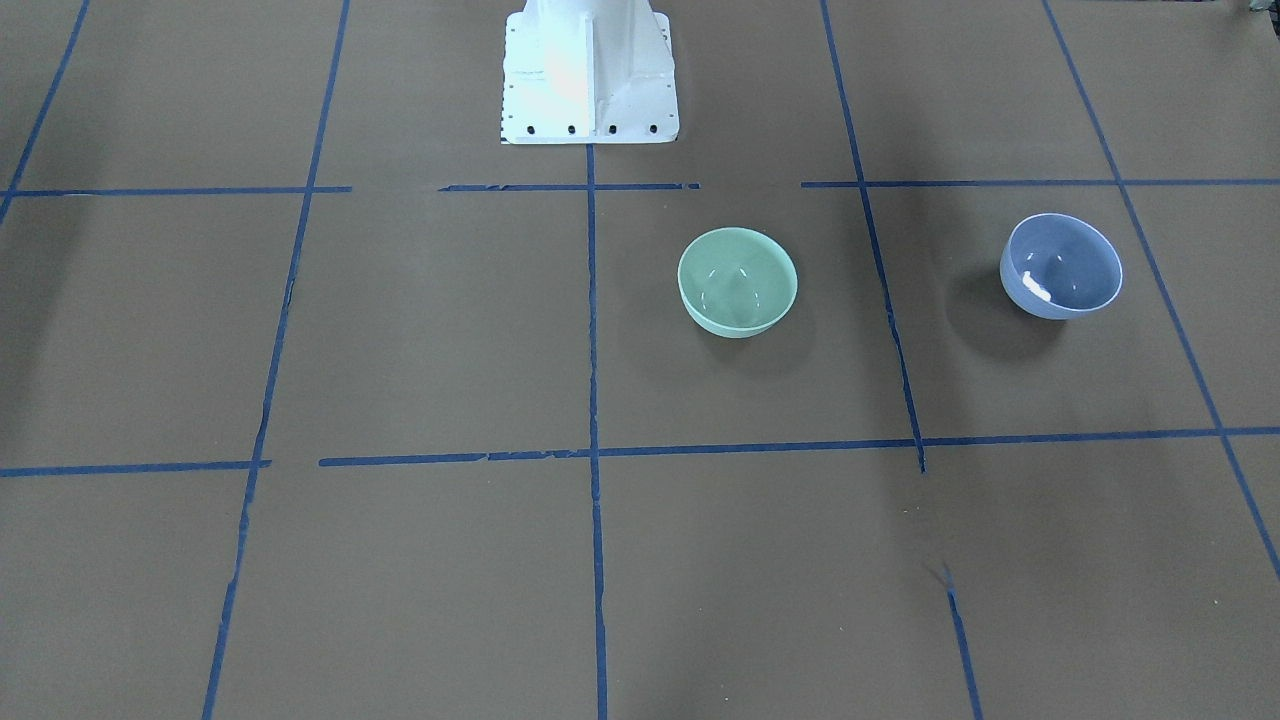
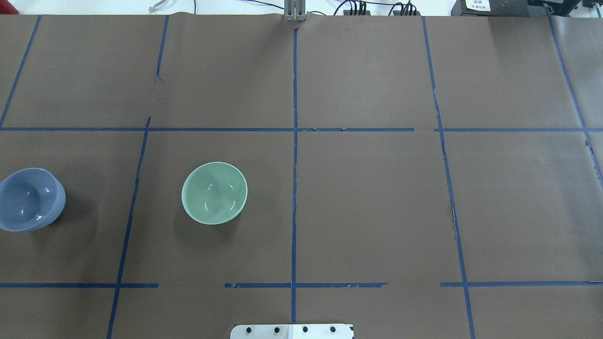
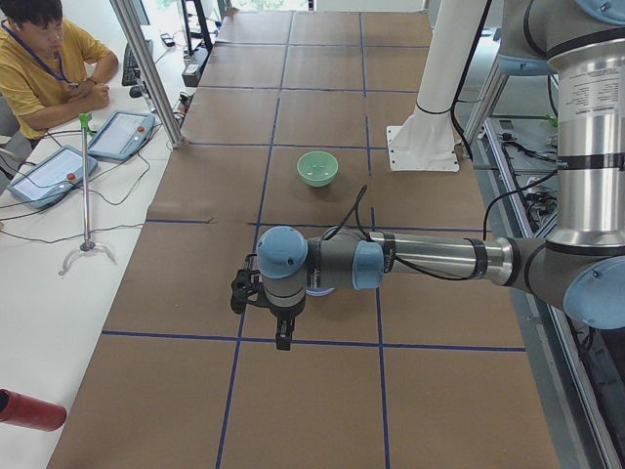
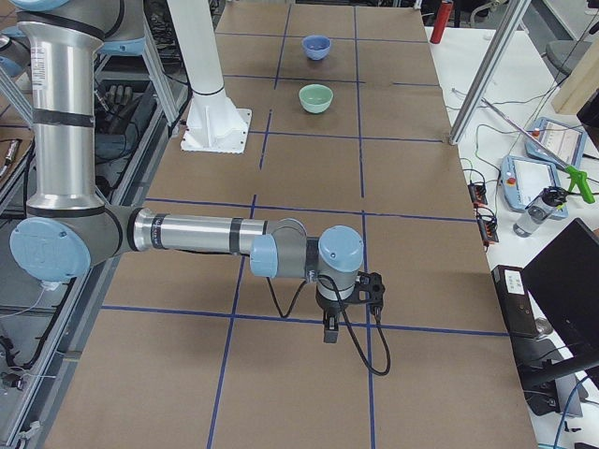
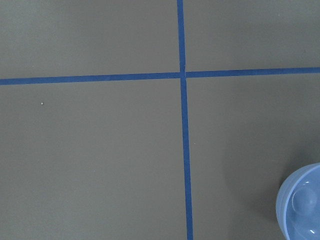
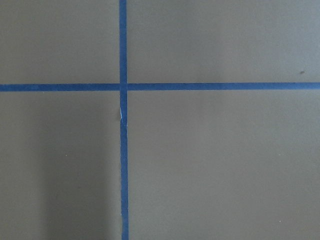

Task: Stack blue bowl on green bowl

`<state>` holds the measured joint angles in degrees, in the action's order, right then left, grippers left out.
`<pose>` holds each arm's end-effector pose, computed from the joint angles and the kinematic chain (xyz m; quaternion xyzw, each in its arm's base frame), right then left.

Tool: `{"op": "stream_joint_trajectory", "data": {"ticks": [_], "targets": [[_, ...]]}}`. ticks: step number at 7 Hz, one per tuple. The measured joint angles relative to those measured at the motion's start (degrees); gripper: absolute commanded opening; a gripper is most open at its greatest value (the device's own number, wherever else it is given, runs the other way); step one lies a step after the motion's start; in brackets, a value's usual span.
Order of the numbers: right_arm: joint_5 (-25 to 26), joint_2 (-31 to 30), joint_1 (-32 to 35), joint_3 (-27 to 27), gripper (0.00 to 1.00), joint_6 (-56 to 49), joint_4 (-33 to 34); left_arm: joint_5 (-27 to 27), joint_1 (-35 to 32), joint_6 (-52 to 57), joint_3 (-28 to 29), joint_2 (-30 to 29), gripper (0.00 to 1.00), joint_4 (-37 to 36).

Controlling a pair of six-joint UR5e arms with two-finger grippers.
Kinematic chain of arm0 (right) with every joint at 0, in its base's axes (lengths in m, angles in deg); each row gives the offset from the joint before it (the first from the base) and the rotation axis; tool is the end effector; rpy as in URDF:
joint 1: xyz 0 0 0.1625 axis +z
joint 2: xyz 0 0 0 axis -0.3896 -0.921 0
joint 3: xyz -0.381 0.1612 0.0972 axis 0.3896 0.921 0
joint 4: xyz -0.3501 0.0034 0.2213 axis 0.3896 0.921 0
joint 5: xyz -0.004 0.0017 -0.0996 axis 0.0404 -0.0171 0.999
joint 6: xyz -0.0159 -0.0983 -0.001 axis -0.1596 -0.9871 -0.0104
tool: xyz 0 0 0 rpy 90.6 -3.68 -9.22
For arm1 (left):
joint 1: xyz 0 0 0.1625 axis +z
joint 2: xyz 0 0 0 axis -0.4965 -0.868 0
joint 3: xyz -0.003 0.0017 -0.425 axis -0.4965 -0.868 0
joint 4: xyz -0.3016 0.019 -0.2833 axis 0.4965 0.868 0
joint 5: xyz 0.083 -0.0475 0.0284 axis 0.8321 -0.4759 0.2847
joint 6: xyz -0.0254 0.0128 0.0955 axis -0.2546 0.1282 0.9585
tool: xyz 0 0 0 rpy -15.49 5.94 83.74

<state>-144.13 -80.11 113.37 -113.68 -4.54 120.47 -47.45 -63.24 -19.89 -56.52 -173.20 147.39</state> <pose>0.0723 -0.4673 0.6669 0.0014 -0.3451 0.0148 0.9385 -0.0842 -0.4412 0.6286 0.0297 0.3943 0.0123 0.9184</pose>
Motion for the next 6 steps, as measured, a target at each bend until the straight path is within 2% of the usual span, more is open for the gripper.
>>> {"op": "stream_joint_trajectory", "data": {"ticks": [6], "targets": [[0.0, 0.0, 0.0, 0.0, 1.0, 0.0, 0.0, -0.3, 1.7, 0.3, -0.1, -0.9, 1.0, 0.7]]}}
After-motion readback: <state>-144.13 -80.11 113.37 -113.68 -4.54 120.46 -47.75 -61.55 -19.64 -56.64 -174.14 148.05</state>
